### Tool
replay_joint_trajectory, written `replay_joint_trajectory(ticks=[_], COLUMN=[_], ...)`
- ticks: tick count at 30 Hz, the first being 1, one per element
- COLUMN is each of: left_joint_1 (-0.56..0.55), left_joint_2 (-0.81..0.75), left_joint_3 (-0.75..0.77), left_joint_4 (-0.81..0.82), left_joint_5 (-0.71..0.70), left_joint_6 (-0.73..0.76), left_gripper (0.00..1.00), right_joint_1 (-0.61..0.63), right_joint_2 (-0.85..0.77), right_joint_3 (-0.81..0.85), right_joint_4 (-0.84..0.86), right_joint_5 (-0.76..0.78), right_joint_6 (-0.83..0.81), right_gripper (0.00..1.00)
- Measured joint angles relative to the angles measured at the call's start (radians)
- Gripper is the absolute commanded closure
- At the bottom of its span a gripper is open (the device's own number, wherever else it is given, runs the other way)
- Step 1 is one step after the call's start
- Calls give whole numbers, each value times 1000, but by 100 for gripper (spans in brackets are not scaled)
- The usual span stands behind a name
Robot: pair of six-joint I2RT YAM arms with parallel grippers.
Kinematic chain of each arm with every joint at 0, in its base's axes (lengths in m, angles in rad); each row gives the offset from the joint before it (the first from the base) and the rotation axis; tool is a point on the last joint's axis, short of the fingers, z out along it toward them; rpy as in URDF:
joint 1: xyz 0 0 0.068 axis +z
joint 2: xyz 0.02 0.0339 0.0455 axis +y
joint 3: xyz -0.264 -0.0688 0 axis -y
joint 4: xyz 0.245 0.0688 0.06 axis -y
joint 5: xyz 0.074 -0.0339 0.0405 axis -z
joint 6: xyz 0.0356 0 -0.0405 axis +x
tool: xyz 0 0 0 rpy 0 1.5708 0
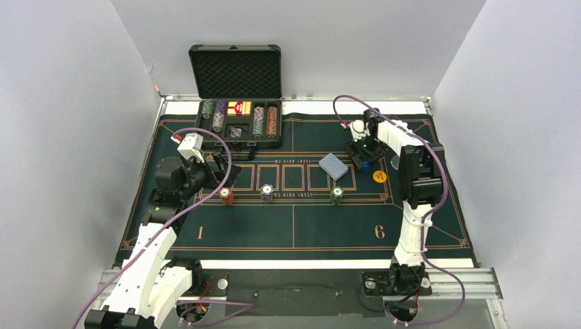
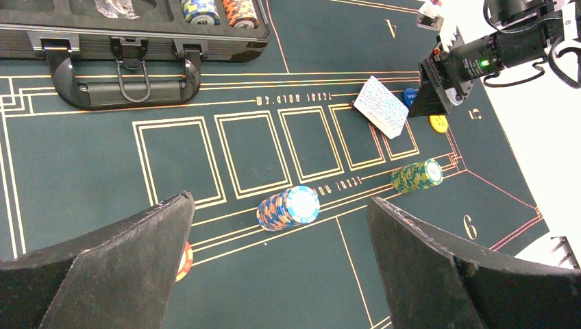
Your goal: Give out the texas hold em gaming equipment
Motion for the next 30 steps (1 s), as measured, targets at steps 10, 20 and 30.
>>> replay_joint_trajectory(ticks=[10, 20, 30], left_joint_1=[0, 0, 0], left_joint_2=[4, 4, 4], left_joint_3=[0, 0, 0], left_joint_4=[0, 0, 0], left_joint_5=[0, 1, 1], left_joint_6=[0, 0, 0], left_gripper=[1, 1, 1], right_joint_1=[5, 6, 7], right_joint_2=[26, -16, -155], right_joint_3=[37, -24, -203], right_joint_4=[-35, -5, 2], right_joint_5=[-18, -28, -45], right_joint_6=[-9, -12, -16], right_gripper=[62, 66, 66])
